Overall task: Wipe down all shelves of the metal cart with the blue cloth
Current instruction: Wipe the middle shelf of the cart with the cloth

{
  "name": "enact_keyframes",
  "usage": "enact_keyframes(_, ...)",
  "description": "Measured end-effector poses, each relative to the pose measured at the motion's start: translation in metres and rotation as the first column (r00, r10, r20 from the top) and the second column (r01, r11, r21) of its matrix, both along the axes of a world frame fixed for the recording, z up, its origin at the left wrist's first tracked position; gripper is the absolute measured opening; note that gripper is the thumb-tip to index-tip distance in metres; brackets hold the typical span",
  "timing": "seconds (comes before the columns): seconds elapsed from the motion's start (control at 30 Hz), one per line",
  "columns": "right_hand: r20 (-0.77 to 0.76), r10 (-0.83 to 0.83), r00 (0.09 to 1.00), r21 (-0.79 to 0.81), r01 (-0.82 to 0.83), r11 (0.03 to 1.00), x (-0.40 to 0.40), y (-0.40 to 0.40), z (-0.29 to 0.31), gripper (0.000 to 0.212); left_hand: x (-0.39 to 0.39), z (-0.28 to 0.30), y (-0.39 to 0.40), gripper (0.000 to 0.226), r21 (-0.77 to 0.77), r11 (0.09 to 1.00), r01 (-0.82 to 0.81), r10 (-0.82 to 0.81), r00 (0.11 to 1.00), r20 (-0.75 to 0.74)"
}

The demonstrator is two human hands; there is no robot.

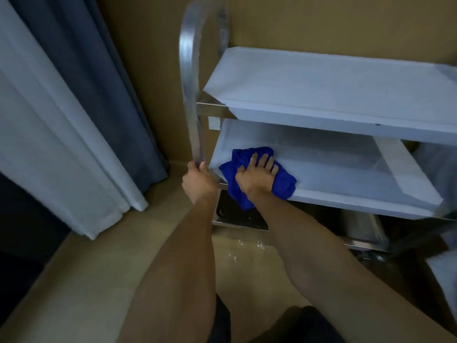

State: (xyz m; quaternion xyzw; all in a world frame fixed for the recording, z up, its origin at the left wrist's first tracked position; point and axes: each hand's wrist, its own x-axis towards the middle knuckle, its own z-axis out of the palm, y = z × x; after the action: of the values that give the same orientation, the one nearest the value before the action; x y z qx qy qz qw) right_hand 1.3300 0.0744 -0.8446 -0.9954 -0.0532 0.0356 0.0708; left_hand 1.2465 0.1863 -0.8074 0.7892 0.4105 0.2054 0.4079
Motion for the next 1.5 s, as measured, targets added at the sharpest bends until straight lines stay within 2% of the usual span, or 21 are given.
enact_keyframes(0.13, -0.007, 0.271, 0.963, -0.009, -0.271, 0.963, -0.014, 0.059, 0.002, 0.075, -0.002, -0.001, 0.009, 0.026, -0.044, 0.999, 0.011, -0.009, 0.999, 0.032)
enact_keyframes(0.2, -0.009, 0.411, 0.911, -0.014, -0.411, 0.911, -0.018, 0.065, 0.000, 0.091, -0.002, -0.002, 0.013, 0.027, -0.063, 0.998, 0.021, -0.018, 0.999, 0.040)
enact_keyframes(0.3, 0.009, 0.491, 0.871, -0.041, -0.490, 0.871, -0.020, 0.053, -0.006, 0.098, -0.002, -0.002, 0.018, 0.029, -0.041, 0.998, 0.048, -0.049, 0.999, -0.011)
enact_keyframes(0.47, 0.093, 0.442, 0.892, -0.078, -0.436, 0.897, -0.037, 0.029, -0.015, 0.084, -0.001, 0.000, 0.014, 0.033, 0.004, 0.999, 0.032, -0.031, 0.995, -0.100)
enact_keyframes(0.6, 0.158, 0.374, 0.914, -0.114, -0.359, 0.926, -0.046, -0.031, -0.024, 0.093, 0.002, 0.004, -0.001, 0.029, -0.006, 0.998, -0.056, 0.055, 0.994, -0.093)
enact_keyframes(0.8, 0.206, 0.129, 0.970, -0.150, -0.099, 0.984, -0.052, -0.154, -0.032, 0.094, -0.001, 0.001, -0.006, 0.034, 0.078, 0.995, -0.057, 0.064, 0.994, -0.090)
enact_keyframes(0.93, 0.175, 0.022, 0.984, -0.116, -0.002, 0.993, -0.057, -0.175, -0.029, 0.095, 0.005, 0.013, -0.051, 0.040, 0.132, 0.984, -0.116, 0.140, 0.972, -0.190)
enact_keyframes(0.97, 0.153, 0.021, 0.988, -0.097, -0.006, 0.995, -0.057, -0.174, -0.027, 0.097, 0.004, 0.014, -0.070, 0.038, 0.172, 0.984, -0.047, 0.087, 0.969, -0.233)
enact_keyframes(1.0, 0.139, 0.024, 0.990, -0.082, -0.012, 0.997, -0.056, -0.172, -0.025, 0.099, 0.004, 0.011, -0.089, 0.031, 0.194, 0.976, 0.096, -0.035, 0.954, -0.299)
enact_keyframes(1.03, 0.126, 0.028, 0.992, -0.074, -0.018, 0.997, -0.056, -0.172, -0.022, 0.101, 0.003, 0.006, -0.110, 0.022, 0.166, 0.947, 0.273, -0.193, 0.903, -0.384)
enact_keyframes(1.1, 0.092, 0.043, 0.995, -0.056, -0.038, 0.998, -0.053, -0.178, -0.017, 0.106, 0.003, -0.011, -0.149, 0.016, 0.004, 0.839, 0.544, -0.454, 0.705, -0.545)
enact_keyframes(1.13, 0.082, 0.055, 0.995, -0.052, -0.051, 0.997, -0.051, -0.183, -0.016, 0.108, 0.005, -0.019, -0.166, 0.015, -0.069, 0.785, 0.615, -0.530, 0.611, -0.589)
enact_keyframes(1.17, 0.080, 0.073, 0.994, -0.052, -0.069, 0.996, -0.048, -0.190, -0.014, 0.108, 0.008, -0.024, -0.180, 0.012, -0.103, 0.755, 0.647, -0.566, 0.563, -0.602)
enact_keyframes(1.4, 0.064, 0.189, 0.980, -0.036, -0.187, 0.982, -0.027, -0.243, -0.017, 0.098, 0.030, -0.023, -0.190, 0.019, 0.012, 0.857, 0.514, -0.415, 0.704, -0.576)
enact_keyframes(1.5, 0.055, 0.211, 0.976, -0.017, -0.211, 0.977, -0.021, -0.259, -0.015, 0.098, 0.038, -0.025, -0.187, 0.022, 0.033, 0.877, 0.480, -0.372, 0.719, -0.587)
